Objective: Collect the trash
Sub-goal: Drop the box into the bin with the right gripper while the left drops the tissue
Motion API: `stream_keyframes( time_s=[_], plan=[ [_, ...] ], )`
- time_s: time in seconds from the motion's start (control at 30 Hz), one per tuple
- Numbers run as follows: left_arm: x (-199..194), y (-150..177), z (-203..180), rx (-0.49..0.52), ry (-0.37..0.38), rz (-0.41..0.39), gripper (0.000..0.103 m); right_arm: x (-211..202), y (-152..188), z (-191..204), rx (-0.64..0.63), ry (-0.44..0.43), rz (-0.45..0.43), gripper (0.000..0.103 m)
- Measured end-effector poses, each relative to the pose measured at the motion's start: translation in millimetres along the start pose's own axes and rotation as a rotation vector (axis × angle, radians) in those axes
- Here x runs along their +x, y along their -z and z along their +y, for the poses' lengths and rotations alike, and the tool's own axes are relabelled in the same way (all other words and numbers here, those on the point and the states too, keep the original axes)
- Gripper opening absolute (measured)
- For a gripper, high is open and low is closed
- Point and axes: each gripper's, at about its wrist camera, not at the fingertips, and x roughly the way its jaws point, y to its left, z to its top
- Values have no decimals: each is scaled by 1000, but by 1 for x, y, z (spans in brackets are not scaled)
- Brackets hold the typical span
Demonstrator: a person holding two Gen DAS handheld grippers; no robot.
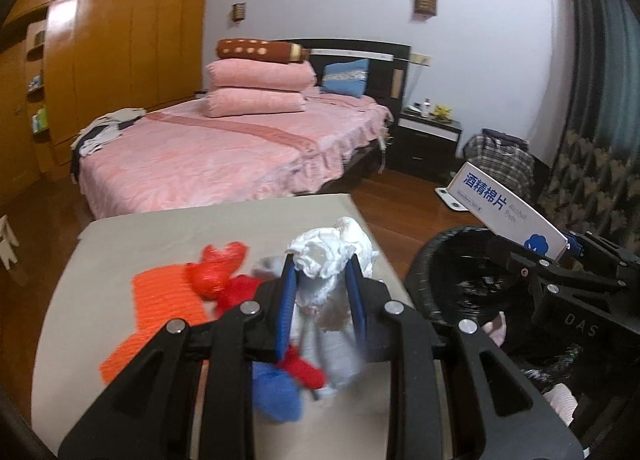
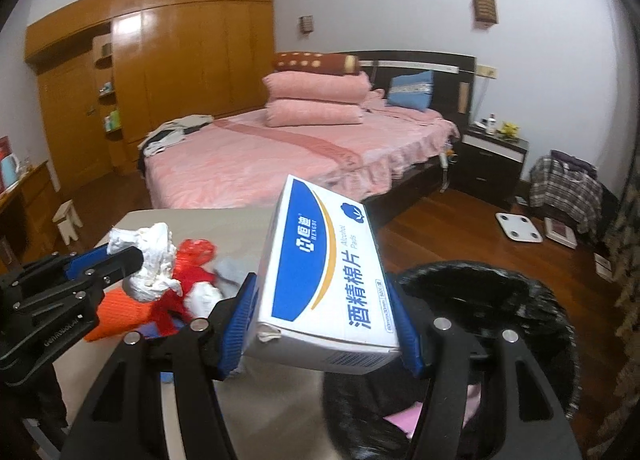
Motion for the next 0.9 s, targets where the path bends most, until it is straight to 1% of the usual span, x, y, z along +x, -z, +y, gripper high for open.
stream_keyframes(
  time_s=[0.23, 0.43, 0.77, 0.9],
  plan=[
    [18, -5, -44, 42, 90, 5, 24, -12, 9, -52, 47, 103, 0, 61],
    [36, -7, -77, 73, 152, 14, 24, -15, 18, -90, 80, 177, 10, 61],
    [71, -7, -133, 123, 248, 37, 24, -14, 34, -140, 126, 269, 36, 61],
    [84, -6, -151, 128, 291, 52, 25, -11, 38, -153, 140, 296, 44, 61]
  ],
)
